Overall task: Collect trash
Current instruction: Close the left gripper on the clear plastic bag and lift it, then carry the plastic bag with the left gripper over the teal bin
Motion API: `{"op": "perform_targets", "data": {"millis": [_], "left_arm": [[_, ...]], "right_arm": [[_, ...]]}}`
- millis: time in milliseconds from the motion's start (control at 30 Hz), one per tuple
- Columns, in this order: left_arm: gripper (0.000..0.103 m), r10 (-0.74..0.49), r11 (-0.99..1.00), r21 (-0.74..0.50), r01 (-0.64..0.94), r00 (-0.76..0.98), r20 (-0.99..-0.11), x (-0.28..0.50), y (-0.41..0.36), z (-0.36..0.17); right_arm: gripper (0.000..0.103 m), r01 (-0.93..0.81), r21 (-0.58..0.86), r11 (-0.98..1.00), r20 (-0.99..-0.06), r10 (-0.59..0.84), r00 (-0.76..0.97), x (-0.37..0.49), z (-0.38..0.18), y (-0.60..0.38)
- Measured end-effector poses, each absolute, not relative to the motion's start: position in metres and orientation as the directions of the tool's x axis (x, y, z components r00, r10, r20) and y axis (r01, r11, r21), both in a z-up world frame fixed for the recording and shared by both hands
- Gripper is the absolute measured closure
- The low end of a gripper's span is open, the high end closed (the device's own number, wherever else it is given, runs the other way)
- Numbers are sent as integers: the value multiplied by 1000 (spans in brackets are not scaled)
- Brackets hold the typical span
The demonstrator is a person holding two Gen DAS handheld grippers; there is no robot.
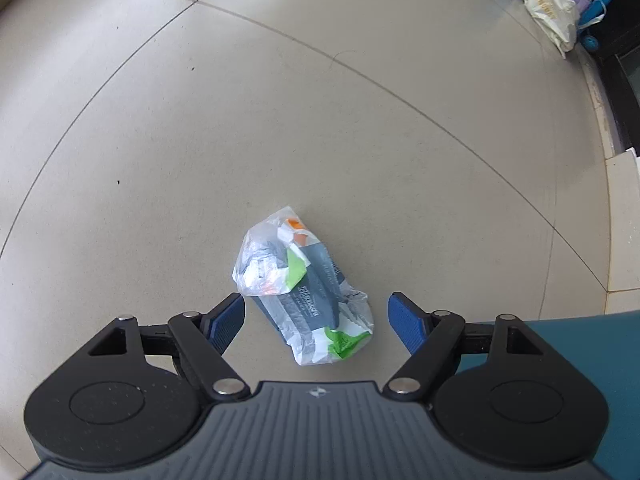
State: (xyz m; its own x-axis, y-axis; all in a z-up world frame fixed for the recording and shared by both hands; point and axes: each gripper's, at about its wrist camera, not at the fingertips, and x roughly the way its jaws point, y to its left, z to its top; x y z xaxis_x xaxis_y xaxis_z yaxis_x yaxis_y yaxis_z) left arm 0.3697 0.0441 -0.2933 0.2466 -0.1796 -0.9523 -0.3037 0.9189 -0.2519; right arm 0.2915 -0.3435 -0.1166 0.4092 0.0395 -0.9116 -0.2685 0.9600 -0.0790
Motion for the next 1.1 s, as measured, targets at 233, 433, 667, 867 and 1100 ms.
{"op": "perform_targets", "data": {"millis": [233, 433, 667, 867, 1100], "left_arm": [[25, -84, 955, -127, -269, 166, -983, 381, 19, -330], [43, -45, 956, -75, -282, 111, -993, 376, 29, -343], [86, -13, 968, -45, -248, 127, -992, 366, 40, -333], [95, -14, 965, -53, -255, 154, -988, 351, 53, -316], [96, 14, 967, -33, -251, 182, -983, 333, 55, -273]], "right_arm": [[94, -260, -109, 959, -919, 2, 393, 292, -117, -338], [94, -257, -136, 957, -920, -25, 391, 290, -118, -336], [95, -247, -154, 957, -917, -46, 395, 291, -118, -334], [95, -247, -144, 958, -915, -34, 402, 291, -120, -335], [97, -253, -118, 960, -909, -2, 417, 288, -118, -342]]}}
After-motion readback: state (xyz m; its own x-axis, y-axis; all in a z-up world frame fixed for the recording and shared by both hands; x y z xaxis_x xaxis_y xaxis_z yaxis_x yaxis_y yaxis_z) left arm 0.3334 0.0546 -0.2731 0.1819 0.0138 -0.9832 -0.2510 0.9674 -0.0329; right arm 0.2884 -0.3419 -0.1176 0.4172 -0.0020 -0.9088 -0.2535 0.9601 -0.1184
